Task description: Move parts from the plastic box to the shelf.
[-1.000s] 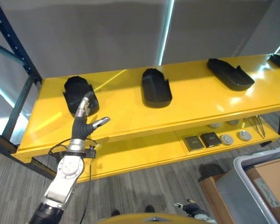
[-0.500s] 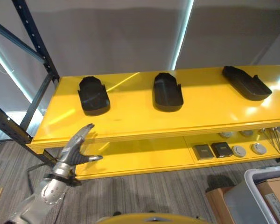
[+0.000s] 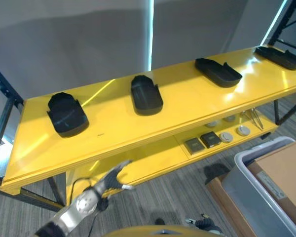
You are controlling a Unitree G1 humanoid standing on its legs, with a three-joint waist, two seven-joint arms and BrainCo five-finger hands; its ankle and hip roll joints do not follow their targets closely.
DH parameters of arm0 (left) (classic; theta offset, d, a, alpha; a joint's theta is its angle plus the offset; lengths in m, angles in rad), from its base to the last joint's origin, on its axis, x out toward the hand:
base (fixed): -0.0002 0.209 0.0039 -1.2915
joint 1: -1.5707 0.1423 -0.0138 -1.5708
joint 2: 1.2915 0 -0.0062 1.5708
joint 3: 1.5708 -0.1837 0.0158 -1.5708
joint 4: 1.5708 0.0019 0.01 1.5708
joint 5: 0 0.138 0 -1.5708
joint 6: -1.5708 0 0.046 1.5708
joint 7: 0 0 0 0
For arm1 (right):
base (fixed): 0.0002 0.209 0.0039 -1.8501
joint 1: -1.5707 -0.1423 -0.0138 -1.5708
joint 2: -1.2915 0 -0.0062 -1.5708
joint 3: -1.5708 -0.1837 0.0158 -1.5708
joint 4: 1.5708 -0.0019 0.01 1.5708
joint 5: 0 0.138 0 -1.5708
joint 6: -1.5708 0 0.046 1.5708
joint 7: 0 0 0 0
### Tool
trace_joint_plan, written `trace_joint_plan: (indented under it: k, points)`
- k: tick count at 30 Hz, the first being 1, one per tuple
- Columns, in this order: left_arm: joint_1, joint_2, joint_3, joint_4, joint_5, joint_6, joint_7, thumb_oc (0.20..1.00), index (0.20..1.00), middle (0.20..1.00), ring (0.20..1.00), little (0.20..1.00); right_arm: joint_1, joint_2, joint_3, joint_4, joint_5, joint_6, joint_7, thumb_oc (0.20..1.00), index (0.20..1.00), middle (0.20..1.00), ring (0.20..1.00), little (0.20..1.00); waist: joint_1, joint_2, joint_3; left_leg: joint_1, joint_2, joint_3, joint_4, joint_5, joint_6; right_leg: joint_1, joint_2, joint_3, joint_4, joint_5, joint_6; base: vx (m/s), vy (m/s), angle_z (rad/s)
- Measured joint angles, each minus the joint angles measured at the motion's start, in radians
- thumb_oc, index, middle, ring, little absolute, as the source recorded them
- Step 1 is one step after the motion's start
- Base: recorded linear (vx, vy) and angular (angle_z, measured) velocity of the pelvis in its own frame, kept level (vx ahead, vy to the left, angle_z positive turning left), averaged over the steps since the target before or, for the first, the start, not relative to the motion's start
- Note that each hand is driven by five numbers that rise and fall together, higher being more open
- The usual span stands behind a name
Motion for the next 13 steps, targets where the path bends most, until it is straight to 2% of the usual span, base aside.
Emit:
trace_joint_plan:
  k: [1, 3, 5, 7, 8, 9, 10, 11, 12, 13]
  points:
    - [0.029, -0.031, 0.025, 0.088, -0.001, 0.017, -0.007, 1.0, 1.0, 1.0, 1.0, 1.0, 0.001, 0.001, -0.011, 0.014, -0.004, 0.0, 0.0, 1.0, 1.0, 1.0, 1.0, 1.0, 0.002, 0.002, -0.002, 0.002, 0.0, 0.0, 0.0, -0.002, 0.001, 0.002, 0.0, 0.0, -0.003, -0.001, -0.001, 0.0, 0.034, 0.02]
    - [0.054, -0.03, 0.014, 0.151, 0.003, 0.053, -0.023, 1.0, 1.0, 1.0, 1.0, 1.0, -0.002, 0.002, -0.013, 0.037, -0.009, 0.003, 0.002, 1.0, 1.0, 1.0, 1.0, 1.0, 0.016, 0.001, -0.003, 0.005, -0.001, -0.003, 0.0, -0.003, 0.0, 0.008, -0.001, -0.005, -0.003, -0.005, 0.0, 0.0, 0.023, 0.08]
    - [0.071, -0.031, 0.014, 0.196, 0.059, 0.051, -0.037, 1.0, 1.0, 1.0, 1.0, 1.0, -0.002, -0.003, -0.015, 0.039, -0.013, 0.005, 0.003, 1.0, 1.0, 1.0, 1.0, 1.0, 0.031, 0.002, -0.003, 0.008, -0.002, -0.004, 0.0, -0.008, 0.002, 0.009, -0.003, -0.004, -0.002, -0.01, -0.004, 0.0, 0.011, 0.02]
    - [0.077, -0.076, 0.039, 0.278, 0.081, 0.052, -0.029, 1.0, 1.0, 1.0, 1.0, 1.0, -0.003, -0.002, -0.015, 0.038, -0.013, 0.004, 0.003, 1.0, 1.0, 1.0, 1.0, 1.0, 0.035, 0.0, -0.003, 0.008, -0.003, -0.006, 0.0, -0.013, 0.008, 0.012, -0.004, -0.005, -0.001, -0.011, -0.005, 0.0, 0.0, 0.0]
    - [0.055, -0.16, 0.121, 0.418, 0.082, 0.064, -0.014, 1.0, 1.0, 1.0, 1.0, 1.0, -0.007, -0.003, -0.014, 0.037, -0.013, 0.005, 0.008, 1.0, 1.0, 1.0, 1.0, 1.0, 0.027, 0.004, -0.008, 0.011, -0.003, -0.006, 0.0, -0.015, 0.009, 0.012, -0.004, -0.005, -0.002, -0.012, -0.006, 0.0, 0.0, 0.0]
    - [0.062, -0.19, 0.146, 0.478, 0.079, 0.074, -0.003, 1.0, 1.0, 1.0, 1.0, 1.0, -0.008, -0.003, -0.015, 0.037, -0.013, 0.005, 0.014, 1.0, 1.0, 1.0, 1.0, 1.0, 0.03, -0.004, -0.005, 0.006, -0.003, -0.006, 0.0, -0.017, 0.006, 0.013, -0.004, -0.005, -0.001, -0.013, -0.006, -0.03, 0.002, 0.01]
    - [0.05, -0.263, 0.258, 0.61, 0.044, 0.059, 0.012, 1.0, 1.0, 1.0, 1.0, 1.0, -0.01, -0.002, -0.017, 0.037, -0.013, 0.007, 0.017, 1.0, 1.0, 1.0, 1.0, 1.0, 0.031, -0.008, -0.01, -0.003, -0.002, -0.009, 0.0, -0.021, -0.002, 0.012, -0.004, -0.009, 0.001, -0.013, -0.005, -0.04, -0.007, 0.04]
    - [0.012, -0.346, 0.42, 0.767, -0.012, 0.07, 0.046, 1.0, 1.0, 1.0, 1.0, 1.0, -0.01, -0.003, -0.017, 0.037, -0.013, 0.009, 0.021, 1.0, 1.0, 1.0, 1.0, 1.0, 0.031, -0.01, -0.012, -0.003, -0.002, -0.011, 0.0, -0.021, -0.002, 0.012, -0.004, -0.012, 0.003, -0.014, -0.006, -0.02, -0.003, 0.17]
    - [-0.018, -0.392, 0.533, 0.878, -0.121, 0.123, 0.085, 1.0, 1.0, 1.0, 1.0, 1.0, -0.008, 0.002, -0.016, 0.037, -0.013, 0.013, 0.028, 1.0, 1.0, 1.0, 1.0, 1.0, 0.031, -0.016, -0.016, -0.007, -0.003, -0.025, 0.0, -0.019, -0.001, 0.013, -0.004, -0.024, 0.003, -0.018, -0.008, -0.01, 0.002, 0.23]
    - [-0.002, -0.388, 0.532, 0.878, -0.178, 0.131, 0.089, 1.0, 1.0, 1.0, 1.0, 1.0, -0.007, 0.004, -0.016, 0.038, -0.012, 0.016, 0.034, 1.0, 1.0, 1.0, 1.0, 1.0, 0.034, -0.018, -0.017, -0.008, -0.002, -0.032, 0.0, -0.017, 0.001, 0.013, -0.004, -0.031, 0.003, -0.02, -0.01, -0.01, 0.007, 0.32]
